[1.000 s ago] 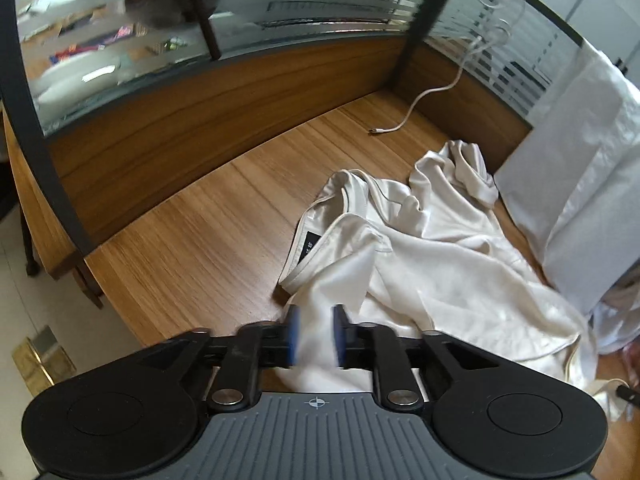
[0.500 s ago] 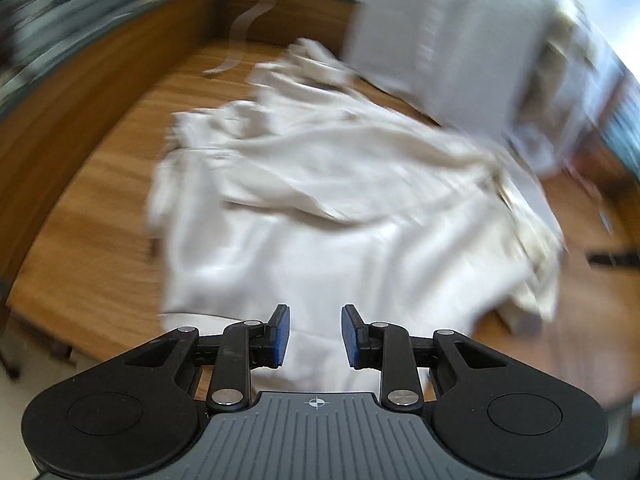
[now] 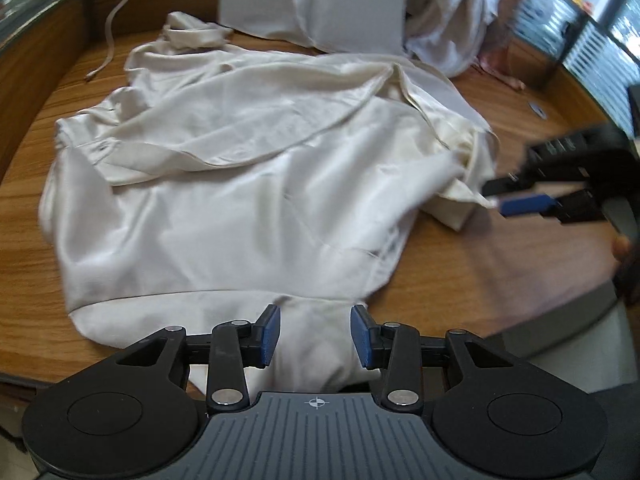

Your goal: Fold clothes

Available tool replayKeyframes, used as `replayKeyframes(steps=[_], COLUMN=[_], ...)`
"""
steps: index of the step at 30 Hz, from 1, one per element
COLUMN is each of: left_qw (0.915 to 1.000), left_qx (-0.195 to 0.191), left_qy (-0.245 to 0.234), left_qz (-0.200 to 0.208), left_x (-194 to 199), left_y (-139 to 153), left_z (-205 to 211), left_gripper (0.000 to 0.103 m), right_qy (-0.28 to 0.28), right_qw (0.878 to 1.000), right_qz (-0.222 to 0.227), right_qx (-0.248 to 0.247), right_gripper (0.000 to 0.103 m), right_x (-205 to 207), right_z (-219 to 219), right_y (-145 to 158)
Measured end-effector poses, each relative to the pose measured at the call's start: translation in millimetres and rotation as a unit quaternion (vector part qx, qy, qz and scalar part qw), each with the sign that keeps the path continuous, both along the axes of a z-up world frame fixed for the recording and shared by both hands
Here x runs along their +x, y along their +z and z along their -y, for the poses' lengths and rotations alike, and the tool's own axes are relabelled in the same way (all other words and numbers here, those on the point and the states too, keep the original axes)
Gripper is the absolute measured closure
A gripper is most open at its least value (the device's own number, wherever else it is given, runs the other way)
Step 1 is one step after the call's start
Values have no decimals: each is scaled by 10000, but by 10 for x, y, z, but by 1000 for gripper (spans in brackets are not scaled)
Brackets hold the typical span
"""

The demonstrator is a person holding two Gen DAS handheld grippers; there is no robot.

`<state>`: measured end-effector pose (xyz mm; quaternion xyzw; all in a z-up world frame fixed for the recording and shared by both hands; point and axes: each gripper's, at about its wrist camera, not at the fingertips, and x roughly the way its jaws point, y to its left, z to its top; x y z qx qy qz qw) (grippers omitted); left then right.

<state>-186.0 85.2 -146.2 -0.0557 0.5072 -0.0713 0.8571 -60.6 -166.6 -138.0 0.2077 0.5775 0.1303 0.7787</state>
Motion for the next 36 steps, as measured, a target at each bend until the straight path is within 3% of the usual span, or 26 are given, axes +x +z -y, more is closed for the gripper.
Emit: replayKeyframes(steps=[5, 12, 15, 19, 21, 22, 24, 30, 36], left_qw=[9991, 9984, 9979, 9975, 9970, 9964, 9950, 9847, 9723], left_qx=[22, 269, 433, 597, 698, 762, 849, 1061, 630], left_qy=[-419, -479, -438, -175, 28, 110, 403, 1377, 2193], left_qz=[-20, -134, -218, -335, -347, -344, -349, 89, 502], left_x=[31, 101, 152, 214, 238, 258, 288, 266, 348], left_y=[-48, -207, -288, -392, -425, -425, -405, -105, 312], left_z=[138, 278, 357, 441, 480, 509, 541, 525, 413], left_gripper=[61, 61, 61, 64, 77, 91, 96, 97, 97], right_qy=[-908, -1996, -2082, -1728, -1481, -1358, -1108, -138, 912], right_qw=[9933, 9680, 9627, 9702, 9764, 9796, 9854, 9970, 9903], right_qz=[-465, -1119, -1245, -1137, -990, -894, -679, 164, 904], right_qx=[538, 1028, 1203, 1264, 1217, 1181, 1096, 745, 527], right_gripper=[60, 62, 86, 87, 87, 87, 87, 88, 88], right_x=[-31, 0, 24, 82, 152, 191, 301, 662, 1025], right_z=[-25, 123, 199, 287, 381, 440, 565, 971, 1309], right_y=[-174, -474, -536, -440, -330, -266, -142, 315, 773])
